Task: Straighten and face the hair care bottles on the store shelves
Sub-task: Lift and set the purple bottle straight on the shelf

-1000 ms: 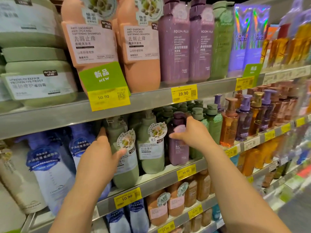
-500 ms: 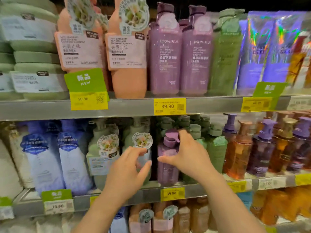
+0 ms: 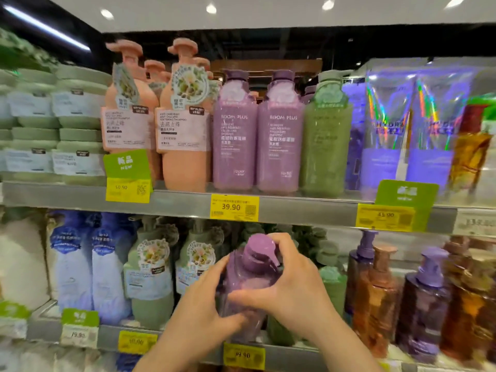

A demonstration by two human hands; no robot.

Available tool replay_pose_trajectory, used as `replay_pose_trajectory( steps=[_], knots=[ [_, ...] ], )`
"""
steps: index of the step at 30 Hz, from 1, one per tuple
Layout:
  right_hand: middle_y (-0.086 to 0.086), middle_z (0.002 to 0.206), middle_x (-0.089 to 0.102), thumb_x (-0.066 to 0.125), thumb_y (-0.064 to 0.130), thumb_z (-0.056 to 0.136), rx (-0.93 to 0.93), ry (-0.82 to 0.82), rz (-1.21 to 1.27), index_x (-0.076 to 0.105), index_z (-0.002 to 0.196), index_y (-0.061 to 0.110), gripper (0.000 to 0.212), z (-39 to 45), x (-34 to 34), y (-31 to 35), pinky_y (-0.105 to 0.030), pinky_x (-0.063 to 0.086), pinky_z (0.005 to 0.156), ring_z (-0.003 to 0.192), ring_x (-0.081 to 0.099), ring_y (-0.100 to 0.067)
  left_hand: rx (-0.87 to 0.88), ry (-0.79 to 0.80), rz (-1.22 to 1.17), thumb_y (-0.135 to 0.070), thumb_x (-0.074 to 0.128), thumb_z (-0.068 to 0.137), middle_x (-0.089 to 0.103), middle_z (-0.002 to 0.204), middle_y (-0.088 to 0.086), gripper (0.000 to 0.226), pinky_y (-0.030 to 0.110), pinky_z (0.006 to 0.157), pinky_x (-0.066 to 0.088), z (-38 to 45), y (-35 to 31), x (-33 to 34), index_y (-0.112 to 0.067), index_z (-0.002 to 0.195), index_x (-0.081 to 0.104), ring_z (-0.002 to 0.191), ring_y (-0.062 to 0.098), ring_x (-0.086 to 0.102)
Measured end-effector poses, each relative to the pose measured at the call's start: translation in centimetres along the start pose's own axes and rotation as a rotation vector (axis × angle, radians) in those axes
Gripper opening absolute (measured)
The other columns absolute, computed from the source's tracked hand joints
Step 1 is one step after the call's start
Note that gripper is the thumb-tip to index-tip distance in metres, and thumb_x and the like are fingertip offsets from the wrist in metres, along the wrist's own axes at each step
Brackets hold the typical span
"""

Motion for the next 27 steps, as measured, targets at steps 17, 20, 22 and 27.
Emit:
replay_pose_trajectory(
  steps=[17, 20, 22, 27],
  knots=[
    [0.010, 0.121, 0.071, 0.079, 0.052, 0.077, -0.110, -0.483, 0.032, 0.069, 0.120, 0.029, 0.049, 8.9, -21.1, 9.1, -0.046, 0.059, 0.082, 0.085, 0.075, -0.025, 0.124, -0.306, -0.520, -0.068, 0.089, 0.031, 0.076, 0.094, -0.010, 0.079, 0.016, 0.060, 0.054, 9.1, -14.9, -9.0, -0.037, 0.101, 0.071, 0.081, 0.008, 0.073],
    [-0.003, 0.138, 0.062, 0.073, 0.058, 0.081, -0.067, -0.496, -0.284, 0.057, 0.137, 0.020, 0.069, 11.4, -21.9, 9.0, -0.037, 0.047, 0.098, 0.120, 0.062, -0.028, 0.162, -0.290, -0.573, -0.059, 0.090, 0.039, 0.076, 0.095, -0.006, 0.069, 0.020, 0.060, 0.056, 10.6, -17.0, -10.4, -0.030, 0.099, 0.073, 0.082, 0.013, 0.074],
    [-0.005, 0.133, 0.064, 0.071, 0.063, 0.080, -0.041, -0.429, -0.373, 0.055, 0.134, 0.018, 0.072, 13.2, -21.2, 8.7, -0.036, 0.042, 0.083, 0.121, 0.058, -0.029, 0.181, -0.258, -0.589, -0.054, 0.090, 0.045, 0.076, 0.098, -0.004, 0.065, 0.025, 0.062, 0.057, 11.5, -18.1, -10.9, -0.028, 0.101, 0.072, 0.084, 0.016, 0.074],
    [-0.004, 0.143, 0.057, 0.070, 0.070, 0.076, 0.109, -0.227, -0.427, 0.041, 0.147, 0.016, 0.094, 16.5, -20.0, 6.3, -0.034, 0.040, 0.080, 0.126, 0.055, -0.029, 0.175, -0.229, -0.595, -0.046, 0.091, 0.049, 0.076, 0.098, -0.001, 0.064, 0.035, 0.068, 0.060, 13.4, -19.0, -11.3, -0.022, 0.104, 0.071, 0.088, 0.020, 0.074]
  ],
)
Point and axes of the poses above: each hand's wrist, its own z-axis towards the middle knuckle, its own x-axis out of the palm, y = z × x, the point moved 10 cm from there along z, towards the middle knuckle
